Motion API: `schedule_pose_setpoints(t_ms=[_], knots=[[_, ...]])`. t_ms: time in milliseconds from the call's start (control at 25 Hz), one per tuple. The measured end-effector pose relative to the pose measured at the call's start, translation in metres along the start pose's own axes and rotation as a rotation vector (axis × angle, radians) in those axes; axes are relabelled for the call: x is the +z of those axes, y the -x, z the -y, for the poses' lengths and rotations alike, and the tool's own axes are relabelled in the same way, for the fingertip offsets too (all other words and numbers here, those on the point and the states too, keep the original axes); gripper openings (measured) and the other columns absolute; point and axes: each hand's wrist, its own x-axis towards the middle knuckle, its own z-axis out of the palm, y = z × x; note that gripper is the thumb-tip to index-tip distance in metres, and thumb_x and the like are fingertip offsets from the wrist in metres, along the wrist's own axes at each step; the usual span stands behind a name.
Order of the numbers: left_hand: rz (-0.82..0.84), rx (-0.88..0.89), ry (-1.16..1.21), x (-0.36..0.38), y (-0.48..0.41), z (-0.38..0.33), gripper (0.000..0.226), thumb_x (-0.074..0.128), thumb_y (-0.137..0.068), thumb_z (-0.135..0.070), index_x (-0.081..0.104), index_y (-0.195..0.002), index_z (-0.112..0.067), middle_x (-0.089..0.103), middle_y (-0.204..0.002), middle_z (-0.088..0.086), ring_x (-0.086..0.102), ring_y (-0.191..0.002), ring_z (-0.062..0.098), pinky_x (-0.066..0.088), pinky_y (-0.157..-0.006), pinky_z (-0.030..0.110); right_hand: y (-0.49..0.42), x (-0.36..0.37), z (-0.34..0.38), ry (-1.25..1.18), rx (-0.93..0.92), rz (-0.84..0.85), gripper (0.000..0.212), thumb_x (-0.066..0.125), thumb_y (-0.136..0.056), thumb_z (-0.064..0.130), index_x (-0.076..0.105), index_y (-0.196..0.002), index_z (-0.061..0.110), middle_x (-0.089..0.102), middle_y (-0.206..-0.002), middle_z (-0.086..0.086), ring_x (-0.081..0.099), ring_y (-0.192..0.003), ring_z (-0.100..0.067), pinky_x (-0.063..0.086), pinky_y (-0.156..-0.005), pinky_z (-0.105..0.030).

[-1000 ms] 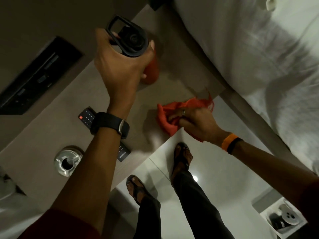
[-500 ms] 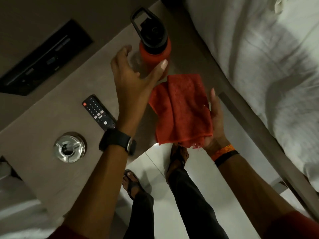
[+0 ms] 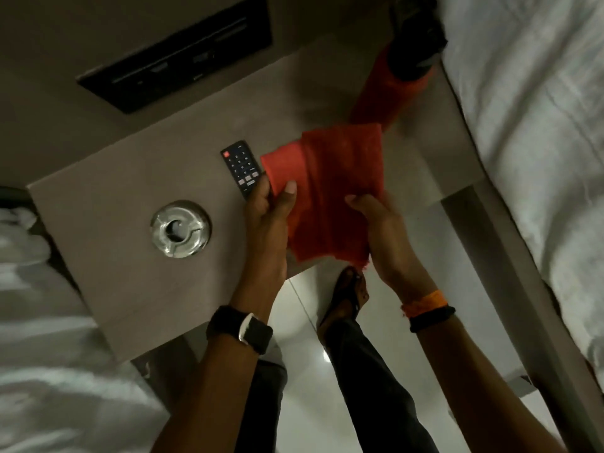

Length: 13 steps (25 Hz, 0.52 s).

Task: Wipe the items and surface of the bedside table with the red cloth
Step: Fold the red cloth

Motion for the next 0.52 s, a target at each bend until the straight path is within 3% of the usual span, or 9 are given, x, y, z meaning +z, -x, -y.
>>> schedule_pose_setpoints(t_ms=[80,160,200,280,400,480,520], knots=[[0.028,0.020,0.088,-0.030,0.020,-0.019,0.025,0.057,-0.102,-0.025,0.064,-0.125,-0.030,0.073,-0.122,-0.004,0.069,-0.114,0.012,0.057,-0.096,0.038,0.019,0.051,0.005,0.564,-0.239,0.149,0.047,0.046,-0.089,0.036,0.051,-0.130,0.014,0.041,-0.151,-0.013,0.052,-0.129,-0.027,0.055,-0.098,-0.046],[0.056,-0.014,0.161,-0.070,0.040,-0.044,0.042,0.062,-0.095,-0.041,0.057,-0.135,-0.032,0.070,-0.130,-0.001,0.067,-0.122,0.019,0.056,-0.101,0.042,0.044,0.107,0.007,1.091,-0.388,0.269,0.074,0.030,-0.084,0.055,0.026,-0.150,0.020,0.008,-0.165,-0.012,0.025,-0.147,-0.033,0.046,-0.108,-0.049],[0.038,-0.009,0.194,-0.095,0.049,-0.055,0.046,0.063,-0.094,-0.041,0.056,-0.137,-0.029,0.070,-0.132,0.001,0.067,-0.122,0.023,0.055,-0.103,0.045,0.059,0.135,0.007,1.208,-0.459,0.311,0.079,0.027,-0.084,0.057,0.012,-0.154,0.025,-0.003,-0.167,-0.010,0.015,-0.151,-0.034,0.041,-0.113,-0.052],[-0.058,0.052,0.217,-0.161,0.070,-0.078,0.036,0.058,-0.101,-0.032,0.059,-0.135,-0.020,0.073,-0.126,0.005,0.070,-0.116,0.024,0.060,-0.096,0.040,0.096,0.192,0.011,1.094,-0.557,0.409,0.080,0.039,-0.085,0.053,0.006,-0.155,0.031,-0.005,-0.168,-0.005,0.013,-0.152,-0.034,0.038,-0.114,-0.057],[-0.236,0.082,0.173,-0.261,0.108,-0.107,0.033,0.050,-0.104,-0.036,0.065,-0.127,-0.019,0.077,-0.116,0.005,0.075,-0.106,0.021,0.063,-0.082,0.030,0.148,0.269,0.013,0.427,-0.402,0.419,0.064,0.062,-0.088,0.038,0.034,-0.146,0.040,0.040,-0.151,0.015,0.050,-0.133,-0.012,0.054,-0.102,-0.044],[-0.301,0.074,0.142,-0.325,0.139,-0.126,0.029,0.051,-0.103,-0.040,0.070,-0.116,-0.024,0.080,-0.108,0.002,0.077,-0.098,0.018,0.064,-0.074,0.026,0.172,0.329,0.014,0.317,-0.319,0.389,0.061,0.072,-0.089,0.033,0.040,-0.142,0.035,0.053,-0.128,0.033,0.064,-0.109,-0.003,0.061,-0.089,-0.032],[-0.319,0.070,0.132,-0.351,0.152,-0.135,0.027,0.051,-0.102,-0.041,0.072,-0.111,-0.026,0.081,-0.102,0.000,0.078,-0.094,0.017,0.063,-0.070,0.023,0.181,0.356,0.014,0.310,-0.302,0.398,0.064,0.075,-0.087,0.031,0.041,-0.141,0.034,0.055,-0.123,0.035,0.067,-0.103,-0.004,0.062,-0.086,-0.033]])
